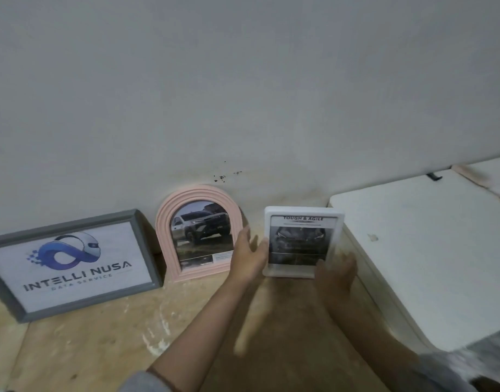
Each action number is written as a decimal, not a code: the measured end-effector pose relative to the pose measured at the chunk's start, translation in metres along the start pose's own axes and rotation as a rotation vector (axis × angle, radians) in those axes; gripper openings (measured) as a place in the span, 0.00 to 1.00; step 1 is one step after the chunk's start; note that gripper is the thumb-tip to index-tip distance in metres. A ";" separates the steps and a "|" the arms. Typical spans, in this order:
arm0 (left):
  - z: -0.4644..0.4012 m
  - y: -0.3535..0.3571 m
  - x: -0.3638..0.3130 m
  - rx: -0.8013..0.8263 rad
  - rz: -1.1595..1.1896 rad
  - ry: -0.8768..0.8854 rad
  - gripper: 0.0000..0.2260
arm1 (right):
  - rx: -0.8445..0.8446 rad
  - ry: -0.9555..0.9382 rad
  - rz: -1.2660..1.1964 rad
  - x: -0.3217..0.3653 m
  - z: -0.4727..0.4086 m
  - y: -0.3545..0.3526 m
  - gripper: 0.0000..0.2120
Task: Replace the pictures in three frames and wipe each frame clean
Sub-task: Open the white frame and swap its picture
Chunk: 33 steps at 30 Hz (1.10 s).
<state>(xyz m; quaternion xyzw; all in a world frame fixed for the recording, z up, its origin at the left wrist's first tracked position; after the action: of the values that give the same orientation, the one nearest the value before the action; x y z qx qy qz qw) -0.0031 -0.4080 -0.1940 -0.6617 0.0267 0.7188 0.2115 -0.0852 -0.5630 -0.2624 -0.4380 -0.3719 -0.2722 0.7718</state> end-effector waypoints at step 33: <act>0.211 -0.232 0.097 -0.206 0.612 -0.330 0.15 | 0.657 -0.169 0.341 -0.085 0.229 0.023 0.11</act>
<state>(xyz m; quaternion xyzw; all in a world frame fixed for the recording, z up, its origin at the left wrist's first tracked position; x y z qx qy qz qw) -0.1265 -0.1036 -0.2058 -0.5158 0.1164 0.8450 -0.0797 -0.1933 -0.3432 -0.2646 -0.2437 -0.4238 0.0309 0.8718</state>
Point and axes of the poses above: each hand's wrist, its own z-axis away from the middle knuckle, its own y-axis out of the palm, x = y × z, the point moved 1 cm from there along -z, towards the middle knuckle, and after that the axes turned 11 degrees about y, right-handed, at the moved point
